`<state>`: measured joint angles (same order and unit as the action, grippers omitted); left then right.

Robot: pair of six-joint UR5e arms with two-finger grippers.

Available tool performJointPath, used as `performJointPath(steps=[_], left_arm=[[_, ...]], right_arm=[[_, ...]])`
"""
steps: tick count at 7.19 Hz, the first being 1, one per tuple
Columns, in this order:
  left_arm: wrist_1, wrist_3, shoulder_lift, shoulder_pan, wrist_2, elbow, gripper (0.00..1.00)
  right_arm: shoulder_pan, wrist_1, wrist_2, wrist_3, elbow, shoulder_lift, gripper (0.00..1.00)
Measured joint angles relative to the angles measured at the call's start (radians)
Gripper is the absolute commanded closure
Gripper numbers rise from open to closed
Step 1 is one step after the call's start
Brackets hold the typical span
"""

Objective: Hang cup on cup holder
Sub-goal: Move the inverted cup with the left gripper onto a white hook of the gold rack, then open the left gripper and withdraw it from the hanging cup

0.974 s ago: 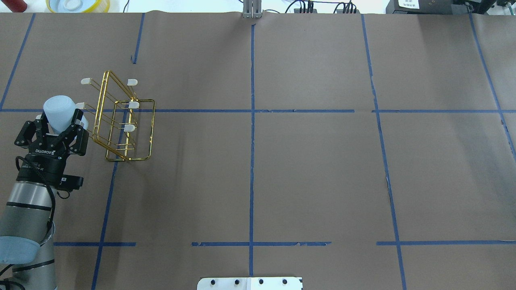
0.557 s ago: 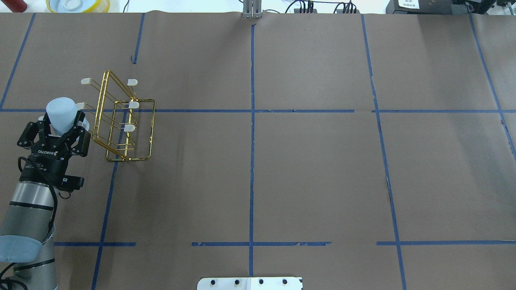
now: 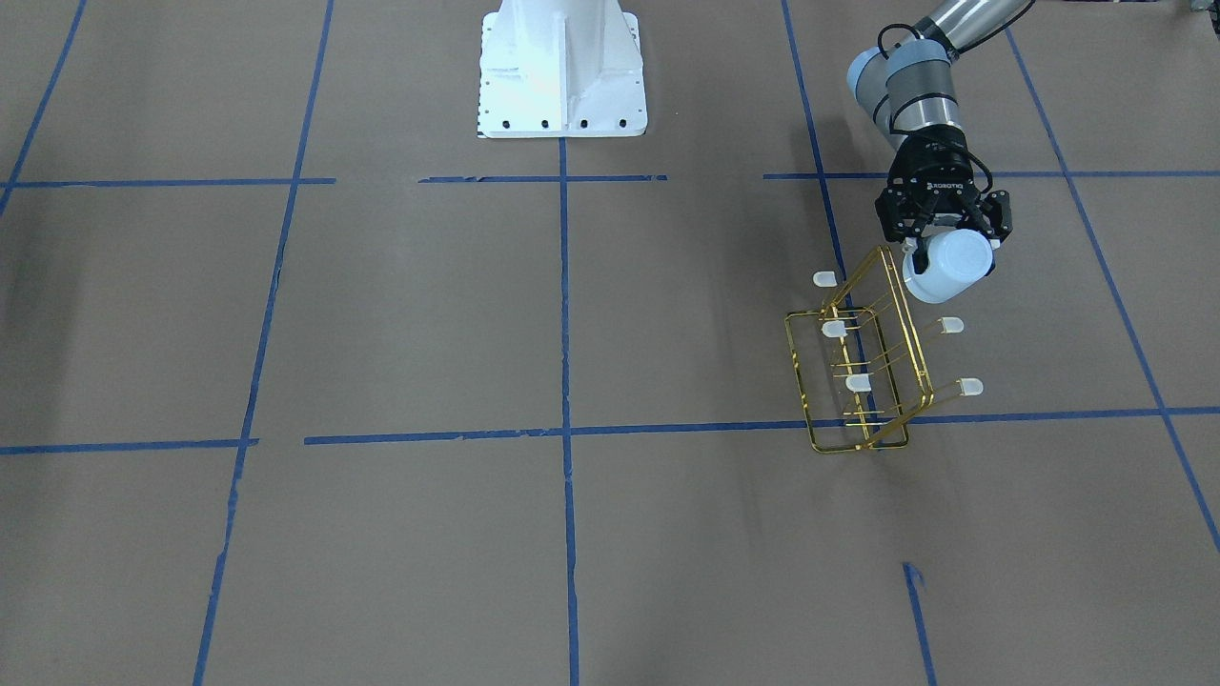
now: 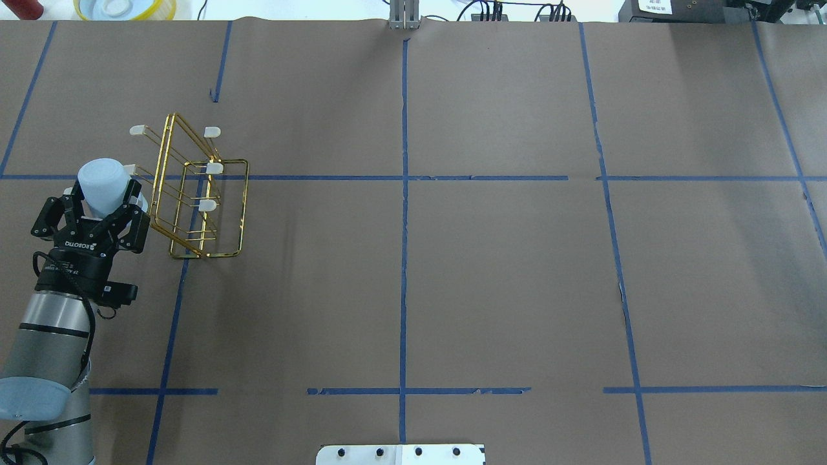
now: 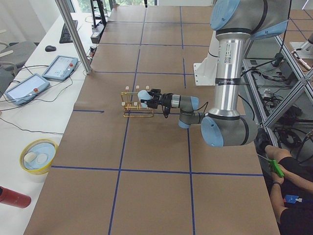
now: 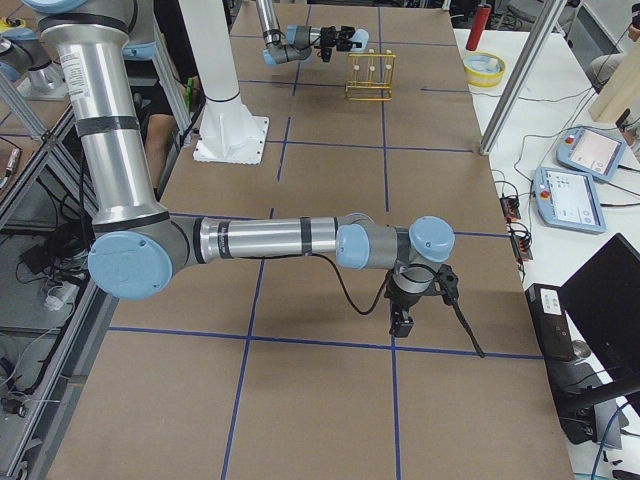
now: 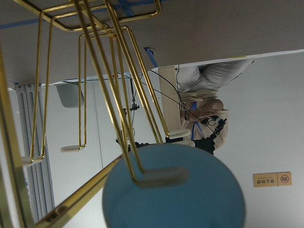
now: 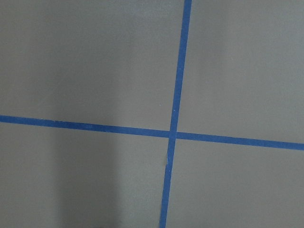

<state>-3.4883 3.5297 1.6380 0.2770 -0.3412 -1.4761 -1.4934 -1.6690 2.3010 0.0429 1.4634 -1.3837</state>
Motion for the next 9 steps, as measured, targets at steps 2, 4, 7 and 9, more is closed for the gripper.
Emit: performJointPath(steps=[2, 4, 7, 9], left_arm=[[-0.002, -0.002, 0.000, 0.001, -0.001, -0.010, 0.00], [0.001, -0.024, -0.005, 0.008, -0.015, -0.049, 0.00], [0.004, -0.159, -0.066, 0.041, -0.090, -0.150, 0.00], [-0.018, -0.311, -0.115, 0.048, -0.126, -0.164, 0.00]], right_arm=[[-0.001, 0.000, 0.000, 0.000, 0.000, 0.000, 0.00], [-0.001, 0.000, 0.000, 0.000, 0.000, 0.000, 0.00], [0.000, 0.000, 0.000, 0.000, 0.000, 0.000, 0.00], [0.000, 0.000, 0.000, 0.000, 0.000, 0.000, 0.00]])
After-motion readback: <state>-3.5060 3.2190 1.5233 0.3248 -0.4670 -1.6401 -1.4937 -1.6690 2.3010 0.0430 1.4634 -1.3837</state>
